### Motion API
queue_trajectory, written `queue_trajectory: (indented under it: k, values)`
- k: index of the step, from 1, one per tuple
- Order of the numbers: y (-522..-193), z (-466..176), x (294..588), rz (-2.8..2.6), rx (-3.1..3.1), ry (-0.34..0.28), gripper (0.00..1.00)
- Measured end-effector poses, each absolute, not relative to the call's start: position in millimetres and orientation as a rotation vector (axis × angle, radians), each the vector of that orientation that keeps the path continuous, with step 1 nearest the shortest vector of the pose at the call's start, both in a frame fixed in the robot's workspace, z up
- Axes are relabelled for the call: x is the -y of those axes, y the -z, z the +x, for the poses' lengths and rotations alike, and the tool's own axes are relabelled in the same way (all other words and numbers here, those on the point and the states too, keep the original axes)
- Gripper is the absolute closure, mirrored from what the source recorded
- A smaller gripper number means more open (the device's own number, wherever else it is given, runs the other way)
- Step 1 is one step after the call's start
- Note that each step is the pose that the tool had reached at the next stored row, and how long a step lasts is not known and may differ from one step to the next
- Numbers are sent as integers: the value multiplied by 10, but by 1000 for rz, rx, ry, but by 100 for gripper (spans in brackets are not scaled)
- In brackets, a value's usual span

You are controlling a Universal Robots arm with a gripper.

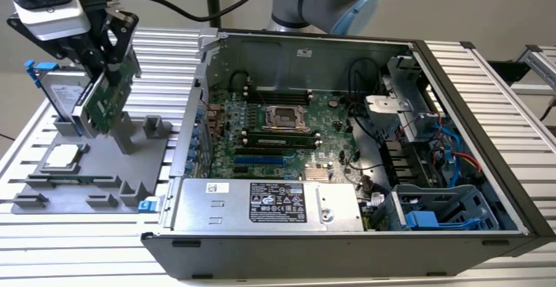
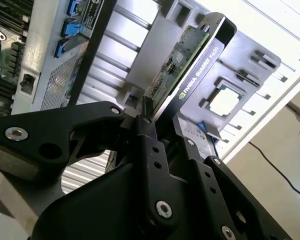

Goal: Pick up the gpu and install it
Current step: 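Pick up the gpu and move the gpu toward the slot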

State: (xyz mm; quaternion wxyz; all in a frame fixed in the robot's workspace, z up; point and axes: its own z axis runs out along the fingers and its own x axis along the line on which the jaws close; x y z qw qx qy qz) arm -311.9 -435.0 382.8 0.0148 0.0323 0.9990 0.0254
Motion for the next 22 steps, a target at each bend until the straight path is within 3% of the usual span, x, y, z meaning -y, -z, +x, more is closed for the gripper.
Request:
queue_trajectory:
  k: [22]
  values:
    - [-4059, -3119, 4350, 100, -3105, -79, 100]
